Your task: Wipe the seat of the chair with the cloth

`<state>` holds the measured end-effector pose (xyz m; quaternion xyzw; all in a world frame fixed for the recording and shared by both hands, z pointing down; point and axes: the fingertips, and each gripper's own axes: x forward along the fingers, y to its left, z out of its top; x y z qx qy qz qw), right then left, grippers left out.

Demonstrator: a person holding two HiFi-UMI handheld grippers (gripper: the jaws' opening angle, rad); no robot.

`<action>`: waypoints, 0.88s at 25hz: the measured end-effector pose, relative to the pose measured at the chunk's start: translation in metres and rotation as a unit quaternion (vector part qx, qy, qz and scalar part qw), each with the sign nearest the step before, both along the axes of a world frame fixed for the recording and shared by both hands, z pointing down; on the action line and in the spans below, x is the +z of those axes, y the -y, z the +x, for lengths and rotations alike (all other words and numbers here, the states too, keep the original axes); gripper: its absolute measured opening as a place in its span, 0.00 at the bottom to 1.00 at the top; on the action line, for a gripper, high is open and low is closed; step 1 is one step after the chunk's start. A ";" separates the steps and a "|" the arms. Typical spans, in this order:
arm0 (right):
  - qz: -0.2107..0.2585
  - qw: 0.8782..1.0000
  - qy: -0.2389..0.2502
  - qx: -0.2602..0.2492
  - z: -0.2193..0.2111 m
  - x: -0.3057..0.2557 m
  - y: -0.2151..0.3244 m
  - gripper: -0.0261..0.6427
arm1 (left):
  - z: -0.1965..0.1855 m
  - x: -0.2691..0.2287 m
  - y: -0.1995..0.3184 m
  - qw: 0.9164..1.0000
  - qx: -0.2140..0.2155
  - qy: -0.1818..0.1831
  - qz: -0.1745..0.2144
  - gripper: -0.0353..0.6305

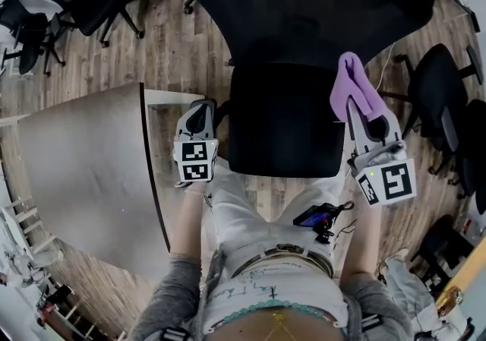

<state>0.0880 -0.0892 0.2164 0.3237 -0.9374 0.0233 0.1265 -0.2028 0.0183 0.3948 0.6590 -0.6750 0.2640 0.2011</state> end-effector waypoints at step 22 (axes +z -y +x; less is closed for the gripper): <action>0.052 0.972 -0.157 -0.168 -0.102 0.131 0.036 0.11 | -0.015 0.031 -0.001 0.994 0.008 0.092 -0.062 0.07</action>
